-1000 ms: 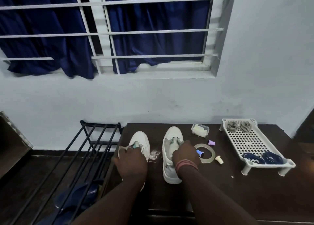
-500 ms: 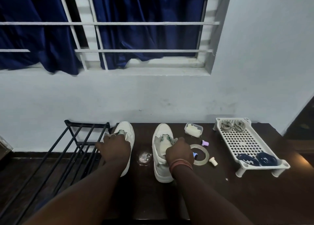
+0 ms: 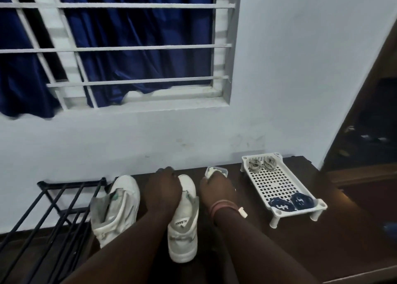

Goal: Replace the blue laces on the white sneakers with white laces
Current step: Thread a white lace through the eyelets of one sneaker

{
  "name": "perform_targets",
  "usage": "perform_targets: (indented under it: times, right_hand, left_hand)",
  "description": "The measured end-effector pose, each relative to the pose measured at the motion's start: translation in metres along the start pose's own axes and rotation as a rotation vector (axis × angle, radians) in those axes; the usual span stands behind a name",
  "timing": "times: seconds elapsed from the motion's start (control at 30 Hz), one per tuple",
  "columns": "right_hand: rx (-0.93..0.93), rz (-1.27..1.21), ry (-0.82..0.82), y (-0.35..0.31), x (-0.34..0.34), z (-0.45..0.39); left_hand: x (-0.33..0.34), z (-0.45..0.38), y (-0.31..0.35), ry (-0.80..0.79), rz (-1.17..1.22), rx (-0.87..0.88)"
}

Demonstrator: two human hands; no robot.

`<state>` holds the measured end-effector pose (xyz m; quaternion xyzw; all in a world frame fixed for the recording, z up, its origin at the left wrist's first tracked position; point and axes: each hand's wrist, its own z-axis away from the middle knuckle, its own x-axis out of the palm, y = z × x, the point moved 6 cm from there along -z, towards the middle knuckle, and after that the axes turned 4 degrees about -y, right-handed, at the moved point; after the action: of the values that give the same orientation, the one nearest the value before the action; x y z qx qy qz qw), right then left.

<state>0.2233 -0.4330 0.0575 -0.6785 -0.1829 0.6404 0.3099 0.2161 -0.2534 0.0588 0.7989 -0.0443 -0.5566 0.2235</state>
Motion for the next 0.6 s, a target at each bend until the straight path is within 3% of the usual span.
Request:
perform_targets:
  times: [0.13,0.27,0.47,0.6]
  right_hand:
    - [-0.025,0.042,0.074,0.023,-0.029,-0.058]
    - [0.133,0.009,0.149,0.089,-0.051,-0.117]
    - [0.290,-0.068,0.220,0.166,-0.062,-0.178]
    - [0.282,-0.131,0.206,0.180,-0.049,-0.202]
  left_hand:
    - [0.042,-0.029,0.086,-0.131,0.232,0.192]
    - [0.099,-0.042,0.161,-0.299,0.346,0.282]
    - [0.179,-0.047,0.224,-0.552,0.403,0.265]
    - [0.205,-0.057,0.232,-0.564,0.354,0.179]
